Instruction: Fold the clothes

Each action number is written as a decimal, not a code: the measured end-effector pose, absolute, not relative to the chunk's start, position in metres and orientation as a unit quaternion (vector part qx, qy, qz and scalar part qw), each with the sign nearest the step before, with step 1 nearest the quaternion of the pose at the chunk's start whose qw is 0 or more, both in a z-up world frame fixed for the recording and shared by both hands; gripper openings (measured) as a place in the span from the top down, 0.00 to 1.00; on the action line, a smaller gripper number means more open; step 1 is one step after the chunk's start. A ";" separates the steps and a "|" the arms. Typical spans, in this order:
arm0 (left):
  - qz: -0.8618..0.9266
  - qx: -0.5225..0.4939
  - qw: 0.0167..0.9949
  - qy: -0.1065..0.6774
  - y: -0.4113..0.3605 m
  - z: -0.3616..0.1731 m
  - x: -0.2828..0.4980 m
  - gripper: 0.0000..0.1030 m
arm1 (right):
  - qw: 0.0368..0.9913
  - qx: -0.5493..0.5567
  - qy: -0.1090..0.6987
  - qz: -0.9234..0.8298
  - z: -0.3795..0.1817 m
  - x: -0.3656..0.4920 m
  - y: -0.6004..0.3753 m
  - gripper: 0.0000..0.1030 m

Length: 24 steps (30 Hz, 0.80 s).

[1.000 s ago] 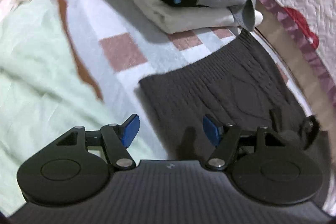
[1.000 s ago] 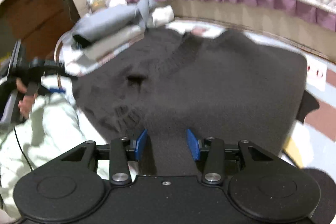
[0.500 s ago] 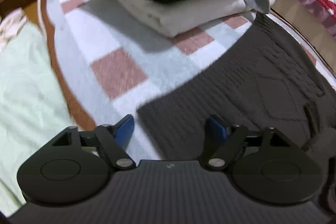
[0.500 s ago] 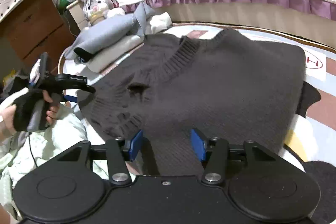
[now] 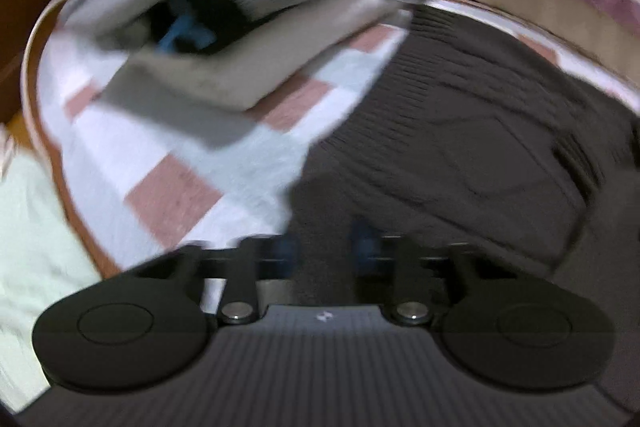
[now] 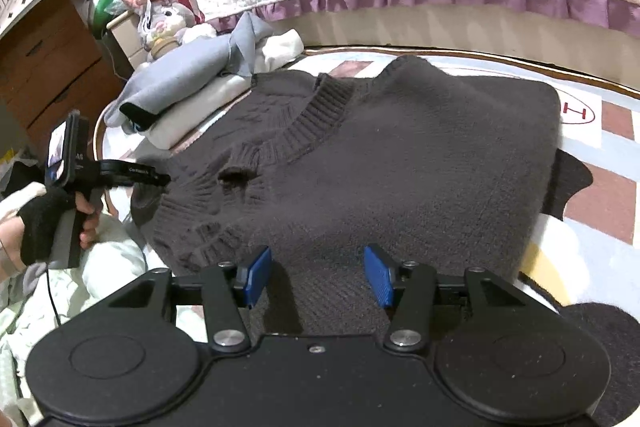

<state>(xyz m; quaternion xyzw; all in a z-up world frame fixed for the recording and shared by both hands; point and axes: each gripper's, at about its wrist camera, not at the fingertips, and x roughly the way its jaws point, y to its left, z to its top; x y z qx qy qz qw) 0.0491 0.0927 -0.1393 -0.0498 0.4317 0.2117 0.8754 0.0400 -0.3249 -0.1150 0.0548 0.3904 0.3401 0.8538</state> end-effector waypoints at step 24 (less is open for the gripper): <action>-0.156 -0.026 0.930 0.332 -0.078 0.012 0.062 0.88 | 0.827 0.080 0.424 0.361 -0.122 0.048 -0.332 0.34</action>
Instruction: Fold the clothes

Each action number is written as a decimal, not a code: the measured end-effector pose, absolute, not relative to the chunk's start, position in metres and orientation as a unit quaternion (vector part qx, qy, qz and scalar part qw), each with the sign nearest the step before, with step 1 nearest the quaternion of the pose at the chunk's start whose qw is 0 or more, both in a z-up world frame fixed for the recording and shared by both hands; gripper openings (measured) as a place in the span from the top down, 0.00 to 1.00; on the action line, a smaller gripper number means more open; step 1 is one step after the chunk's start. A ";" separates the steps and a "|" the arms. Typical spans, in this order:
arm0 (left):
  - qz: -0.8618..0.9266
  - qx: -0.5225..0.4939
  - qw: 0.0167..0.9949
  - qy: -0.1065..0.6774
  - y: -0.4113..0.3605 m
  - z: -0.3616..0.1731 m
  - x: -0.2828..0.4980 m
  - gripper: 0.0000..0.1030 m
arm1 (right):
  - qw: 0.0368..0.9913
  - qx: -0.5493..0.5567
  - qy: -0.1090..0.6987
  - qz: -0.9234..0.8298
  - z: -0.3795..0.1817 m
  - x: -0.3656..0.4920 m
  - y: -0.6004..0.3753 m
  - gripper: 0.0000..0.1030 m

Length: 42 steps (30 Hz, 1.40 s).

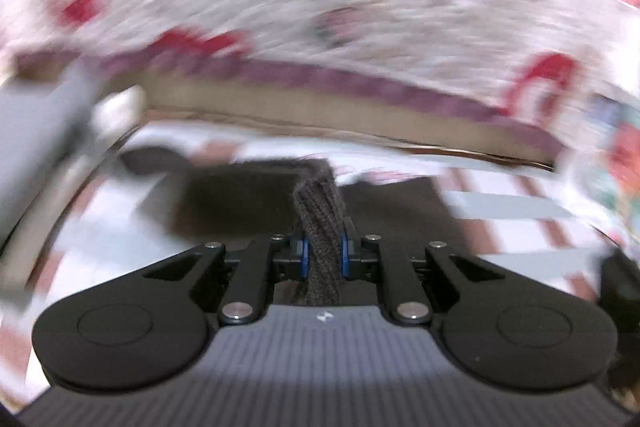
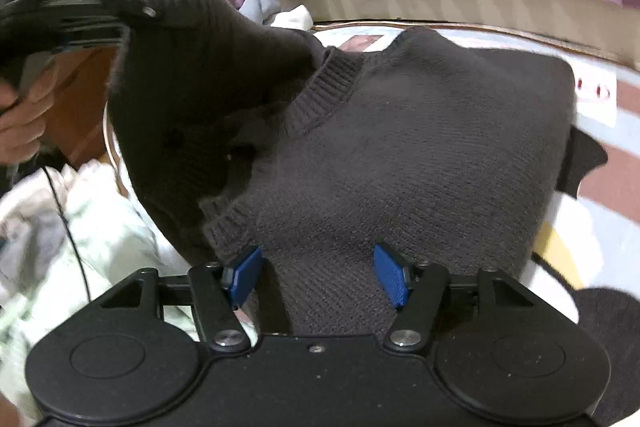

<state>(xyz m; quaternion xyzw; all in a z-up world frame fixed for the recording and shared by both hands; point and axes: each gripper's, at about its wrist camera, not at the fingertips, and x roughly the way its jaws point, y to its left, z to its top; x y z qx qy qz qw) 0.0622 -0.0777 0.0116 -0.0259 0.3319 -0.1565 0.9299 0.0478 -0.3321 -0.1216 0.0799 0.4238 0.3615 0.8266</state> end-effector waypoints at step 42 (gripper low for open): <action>-0.391 -0.041 0.794 0.465 -0.178 -0.036 0.060 0.43 | 0.843 0.221 0.357 0.337 -0.108 0.064 -0.401 0.90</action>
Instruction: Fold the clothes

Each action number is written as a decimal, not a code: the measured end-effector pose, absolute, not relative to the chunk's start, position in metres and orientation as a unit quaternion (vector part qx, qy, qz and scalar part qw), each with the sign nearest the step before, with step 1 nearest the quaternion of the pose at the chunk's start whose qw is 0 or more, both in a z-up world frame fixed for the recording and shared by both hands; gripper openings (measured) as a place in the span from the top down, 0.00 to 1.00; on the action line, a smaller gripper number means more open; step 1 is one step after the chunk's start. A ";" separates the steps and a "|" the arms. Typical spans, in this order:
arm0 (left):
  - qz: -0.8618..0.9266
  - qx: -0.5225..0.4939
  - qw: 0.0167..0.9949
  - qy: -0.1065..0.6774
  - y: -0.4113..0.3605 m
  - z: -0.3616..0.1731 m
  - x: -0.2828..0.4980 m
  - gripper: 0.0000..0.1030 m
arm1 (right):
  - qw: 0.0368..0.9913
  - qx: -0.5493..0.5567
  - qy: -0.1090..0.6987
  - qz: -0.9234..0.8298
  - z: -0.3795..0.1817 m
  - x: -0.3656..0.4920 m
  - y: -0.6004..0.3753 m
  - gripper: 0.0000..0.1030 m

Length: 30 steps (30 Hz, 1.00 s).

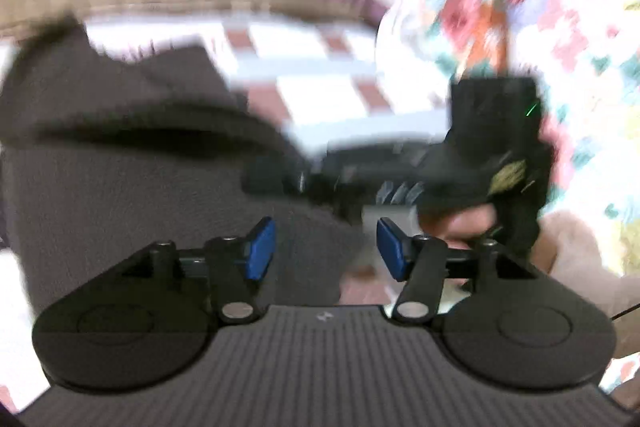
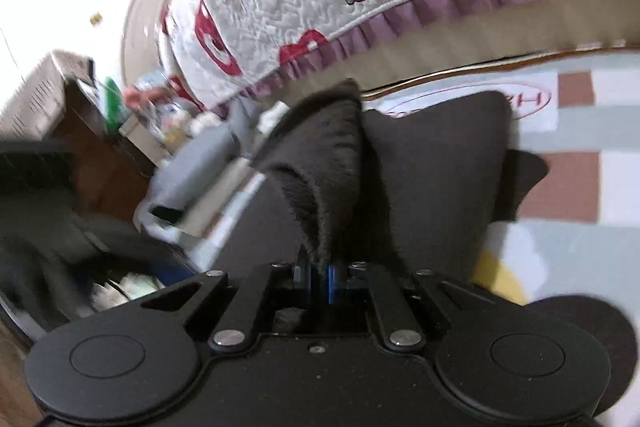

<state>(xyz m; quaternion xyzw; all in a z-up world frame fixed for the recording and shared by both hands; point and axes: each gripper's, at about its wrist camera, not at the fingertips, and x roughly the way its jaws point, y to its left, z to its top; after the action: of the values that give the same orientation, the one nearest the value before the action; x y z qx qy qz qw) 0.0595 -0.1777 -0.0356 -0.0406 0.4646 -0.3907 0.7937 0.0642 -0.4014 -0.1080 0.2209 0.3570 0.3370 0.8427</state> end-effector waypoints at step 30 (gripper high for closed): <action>-0.262 0.004 0.829 0.494 -0.135 -0.107 0.066 0.51 | 0.887 -0.199 0.270 0.318 -0.063 0.076 -0.298 0.50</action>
<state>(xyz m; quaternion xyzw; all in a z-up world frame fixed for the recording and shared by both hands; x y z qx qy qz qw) 0.0656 -0.1355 -0.1065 0.0040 0.4944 -0.2622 0.8287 0.0757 -0.2977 -0.0635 -0.1992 0.2701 0.3175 0.8869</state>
